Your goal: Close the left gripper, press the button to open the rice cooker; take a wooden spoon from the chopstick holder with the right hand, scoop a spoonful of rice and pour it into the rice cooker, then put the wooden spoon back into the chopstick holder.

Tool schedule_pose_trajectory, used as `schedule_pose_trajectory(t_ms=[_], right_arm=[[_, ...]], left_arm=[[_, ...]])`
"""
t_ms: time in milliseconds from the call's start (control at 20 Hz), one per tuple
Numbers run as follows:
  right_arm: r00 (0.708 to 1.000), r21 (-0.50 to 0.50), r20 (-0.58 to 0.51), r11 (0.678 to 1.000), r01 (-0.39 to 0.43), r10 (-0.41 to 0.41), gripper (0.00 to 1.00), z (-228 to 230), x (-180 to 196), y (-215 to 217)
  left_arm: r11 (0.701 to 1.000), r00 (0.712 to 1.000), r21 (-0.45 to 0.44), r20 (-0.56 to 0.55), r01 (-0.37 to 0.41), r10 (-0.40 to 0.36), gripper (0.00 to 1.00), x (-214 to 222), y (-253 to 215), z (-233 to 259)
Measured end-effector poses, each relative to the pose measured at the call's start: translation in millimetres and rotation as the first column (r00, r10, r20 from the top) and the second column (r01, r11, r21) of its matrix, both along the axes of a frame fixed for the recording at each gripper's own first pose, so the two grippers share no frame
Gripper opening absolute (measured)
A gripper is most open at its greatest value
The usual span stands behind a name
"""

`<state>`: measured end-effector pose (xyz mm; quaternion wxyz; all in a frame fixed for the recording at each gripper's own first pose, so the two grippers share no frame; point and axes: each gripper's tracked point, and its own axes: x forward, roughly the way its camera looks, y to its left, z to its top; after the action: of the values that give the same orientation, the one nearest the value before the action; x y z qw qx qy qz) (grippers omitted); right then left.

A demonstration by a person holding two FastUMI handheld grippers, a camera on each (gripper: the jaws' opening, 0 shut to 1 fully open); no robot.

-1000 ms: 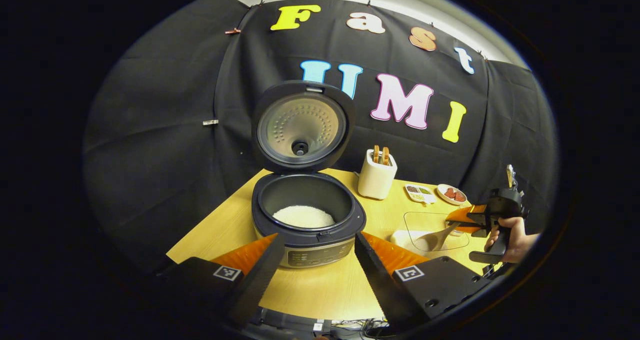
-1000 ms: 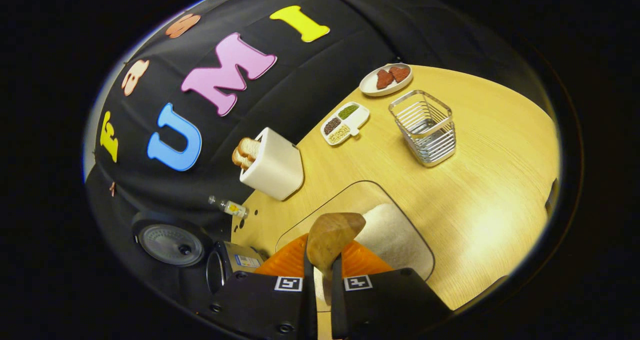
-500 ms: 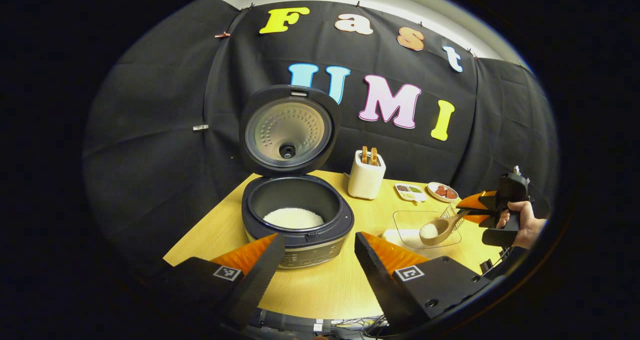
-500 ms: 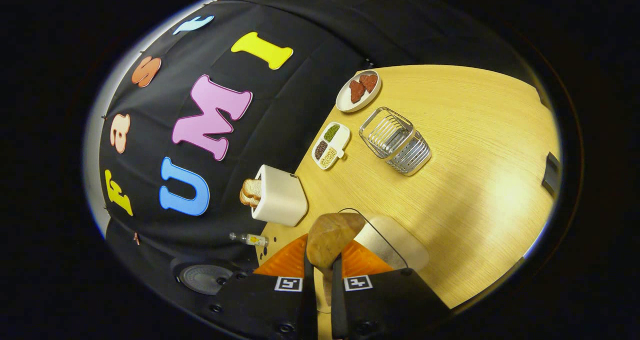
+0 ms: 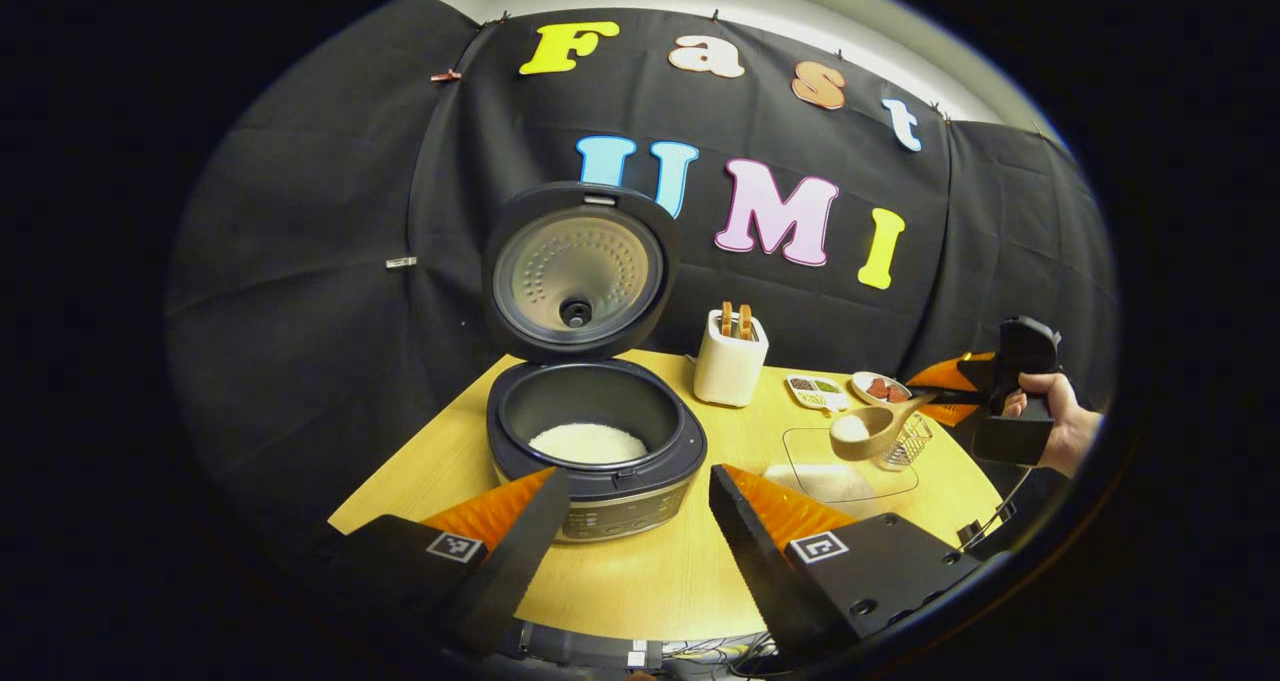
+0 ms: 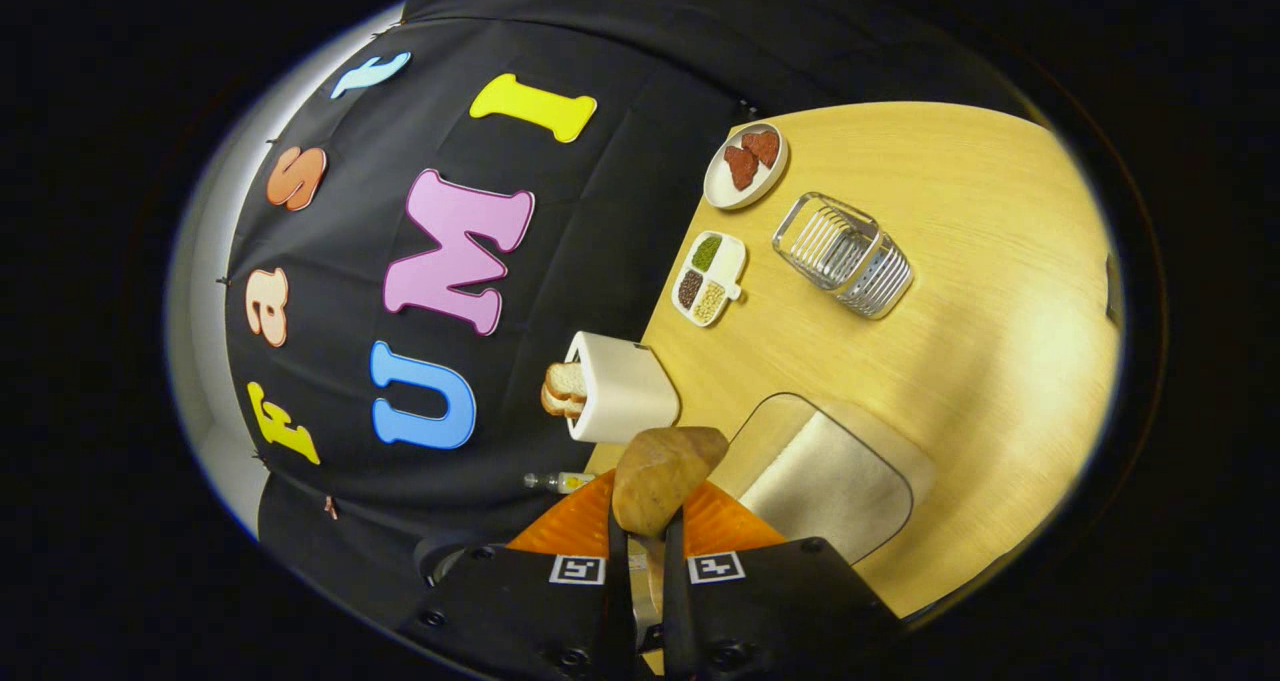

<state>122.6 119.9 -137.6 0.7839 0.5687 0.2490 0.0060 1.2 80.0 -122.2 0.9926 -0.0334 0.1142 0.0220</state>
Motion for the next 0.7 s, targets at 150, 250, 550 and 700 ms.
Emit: schedule_pose_trajectory(t_ms=[150, 250, 550, 700], right_arm=[[0.999, 0.030, 0.018, 0.999, -0.041, 0.041, 0.15, 19, 4, 25], [0.997, 0.058, 0.032, 0.996, -0.068, 0.066, 0.15, 30, 7, 46], [0.982, 0.060, 0.068, 0.982, -0.179, 0.175, 0.15, 53, 21, 113], [0.971, 0.063, 0.084, 0.971, -0.229, 0.224, 0.15, 63, 27, 148]], left_arm=[[0.999, 1.000, -0.017, 0.000, -0.029, 0.029, 0.96, -8, 11, -2], [0.998, 0.999, -0.027, -0.001, -0.050, 0.050, 0.96, -14, 17, -4], [0.993, 0.994, -0.045, 0.002, -0.106, 0.106, 0.96, -29, 32, -8], [0.989, 0.991, -0.058, 0.000, -0.136, 0.136, 0.96, -35, 39, -10]])
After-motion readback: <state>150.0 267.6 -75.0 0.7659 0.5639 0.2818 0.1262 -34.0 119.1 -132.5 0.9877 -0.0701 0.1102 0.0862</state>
